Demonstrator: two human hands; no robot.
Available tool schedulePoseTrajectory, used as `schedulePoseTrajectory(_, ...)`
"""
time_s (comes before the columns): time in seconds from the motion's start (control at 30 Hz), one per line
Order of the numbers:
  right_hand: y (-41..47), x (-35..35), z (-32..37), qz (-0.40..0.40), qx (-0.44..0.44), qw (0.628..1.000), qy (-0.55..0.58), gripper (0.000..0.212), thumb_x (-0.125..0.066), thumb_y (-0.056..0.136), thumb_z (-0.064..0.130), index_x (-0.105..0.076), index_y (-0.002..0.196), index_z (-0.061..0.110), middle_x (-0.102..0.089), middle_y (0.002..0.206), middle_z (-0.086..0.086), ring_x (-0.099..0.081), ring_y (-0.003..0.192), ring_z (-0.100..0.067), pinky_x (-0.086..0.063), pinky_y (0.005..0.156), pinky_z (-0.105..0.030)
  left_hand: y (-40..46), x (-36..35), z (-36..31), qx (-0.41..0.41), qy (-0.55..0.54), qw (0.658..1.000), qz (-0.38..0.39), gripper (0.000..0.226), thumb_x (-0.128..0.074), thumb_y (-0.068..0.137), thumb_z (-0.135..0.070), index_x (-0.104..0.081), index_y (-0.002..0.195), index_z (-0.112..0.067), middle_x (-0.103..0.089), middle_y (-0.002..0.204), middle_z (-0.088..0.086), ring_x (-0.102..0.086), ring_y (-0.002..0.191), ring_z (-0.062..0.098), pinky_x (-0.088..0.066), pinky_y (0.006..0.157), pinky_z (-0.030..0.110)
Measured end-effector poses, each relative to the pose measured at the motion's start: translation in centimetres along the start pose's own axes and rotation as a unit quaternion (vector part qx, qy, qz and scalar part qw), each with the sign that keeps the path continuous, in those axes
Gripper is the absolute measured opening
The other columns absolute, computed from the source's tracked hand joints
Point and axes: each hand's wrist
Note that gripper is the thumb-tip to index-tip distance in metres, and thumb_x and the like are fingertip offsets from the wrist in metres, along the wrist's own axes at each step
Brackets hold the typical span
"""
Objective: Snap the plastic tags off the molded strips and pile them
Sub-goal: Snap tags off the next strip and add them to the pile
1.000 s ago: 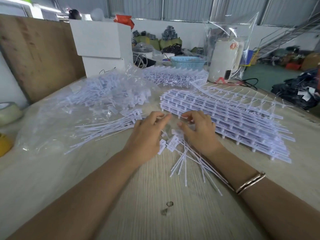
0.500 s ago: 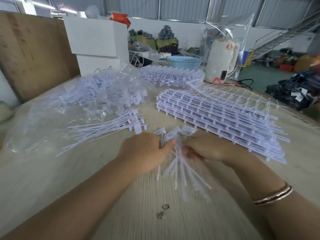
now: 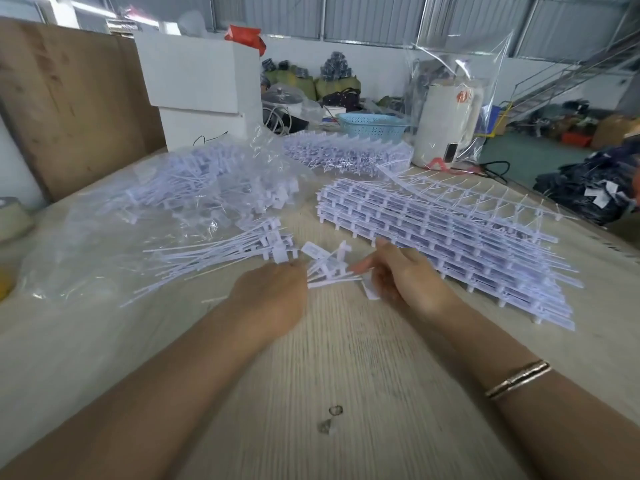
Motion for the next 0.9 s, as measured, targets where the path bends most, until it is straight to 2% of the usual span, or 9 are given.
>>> schedulePoseTrajectory(0.13,0.2,0.8,0.1,-0.082,0.039,0.995,0.05,0.055,-0.03,0.101,0.038,-0.073,0.075,0.016,-0.053,0.054,0.0,-0.041,0.047,-0.008,-0.034,0.051,-0.02,1.0,1.0,3.5,0.046,-0.051,0.995,-0.071,0.033,-0.036,0.095,-0.011,-0.026,0.126,-0.016,-0.053,0.084,-0.002,-0.052,0.076,0.024,-0.039,0.064,0.035)
schedulePoseTrajectory(0.27,0.1,1.0,0.1,-0.097,0.067,0.992,0.037,0.056,-0.029,0.102,0.037,-0.073,0.076,0.014,-0.054,0.053,0.002,-0.043,0.048,-0.006,-0.036,0.053,-0.018,2.0,1.9,8.1,0.085,-0.044,0.973,-0.212,0.014,-0.039,0.096,-0.013,-0.034,0.109,-0.016,-0.048,0.072,0.001,-0.045,0.066,0.025,-0.032,0.061,0.035)
schedulePoseTrajectory(0.3,0.0,0.9,0.1,-0.091,0.066,0.993,0.028,0.056,-0.029,0.102,0.037,-0.073,0.076,0.014,-0.054,0.054,0.0,-0.044,0.049,-0.007,-0.037,0.056,-0.021,2.1,1.8,9.0,0.099,-0.016,0.973,-0.209,0.015,-0.041,0.096,-0.012,-0.038,0.11,-0.015,-0.052,0.077,0.004,-0.049,0.071,0.028,-0.032,0.063,0.035)
schedulePoseTrajectory(0.37,0.0,0.7,0.0,-0.079,0.066,0.995,0.02,0.056,-0.028,0.101,0.038,-0.072,0.076,0.016,-0.053,0.057,-0.002,-0.044,0.052,-0.01,-0.036,0.06,-0.026,2.0,1.1,10.1,0.131,0.062,0.981,-0.128,0.024,-0.042,0.094,-0.012,-0.043,0.118,-0.016,-0.058,0.103,0.008,-0.052,0.097,0.03,-0.034,0.075,0.038)
schedulePoseTrajectory(0.43,0.0,0.7,0.0,-0.076,0.068,0.995,0.017,0.056,-0.028,0.101,0.038,-0.072,0.074,0.017,-0.053,0.057,-0.003,-0.044,0.053,-0.011,-0.036,0.061,-0.028,2.0,0.3,10.2,0.151,0.093,0.983,-0.053,0.031,-0.043,0.091,-0.018,-0.044,0.123,-0.019,-0.051,0.12,0.005,-0.043,0.114,0.027,-0.031,0.089,0.039)
schedulePoseTrajectory(0.6,-0.1,0.8,0.1,-0.088,0.067,0.994,0.024,0.054,-0.03,0.101,0.039,-0.072,0.072,0.019,-0.053,0.058,-0.003,-0.047,0.056,-0.013,-0.038,0.063,-0.03,2.1,0.9,9.3,0.156,0.013,0.98,-0.12,0.048,-0.054,0.08,-0.026,-0.045,0.127,-0.019,-0.046,0.127,0.003,-0.036,0.122,0.026,-0.025,0.098,0.042)
schedulePoseTrajectory(0.67,-0.1,0.8,0.0,-0.086,0.071,0.994,0.017,0.054,-0.03,0.101,0.039,-0.072,0.073,0.019,-0.053,0.058,-0.003,-0.048,0.058,-0.014,-0.039,0.063,-0.03,2.0,0.8,8.8,0.144,-0.012,0.981,-0.133,0.056,-0.055,0.081,-0.033,-0.039,0.134,-0.019,-0.043,0.133,0.003,-0.034,0.125,0.025,-0.024,0.101,0.042)
schedulePoseTrajectory(0.83,0.2,0.4,-0.5,-0.07,0.077,0.994,-0.01,0.054,-0.031,0.101,0.04,-0.073,0.071,0.022,-0.053,0.054,0.005,-0.049,0.055,-0.009,-0.038,0.063,-0.029,2.0,-0.9,8.1,0.132,-0.021,0.99,-0.054,0.091,-0.042,0.082,-0.069,-0.003,0.149,-0.02,-0.02,0.152,0.006,-0.023,0.137,0.028,-0.02,0.108,0.044)
schedulePoseTrajectory(0.9,0.1,0.2,-0.8,-0.064,0.081,0.995,-0.019,0.054,-0.031,0.101,0.04,-0.072,0.069,0.023,-0.053,0.051,0.008,-0.048,0.053,-0.005,-0.037,0.063,-0.027,2.1,-1.3,8.3,0.137,-0.005,0.989,-0.063,0.091,-0.042,0.085,-0.066,0.001,0.149,-0.018,-0.021,0.152,0.009,-0.024,0.136,0.03,-0.021,0.108,0.046)
Point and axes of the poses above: each hand's wrist, its own y-axis towards the middle knuckle, its own x-axis out of the back of the hand, z = x × y
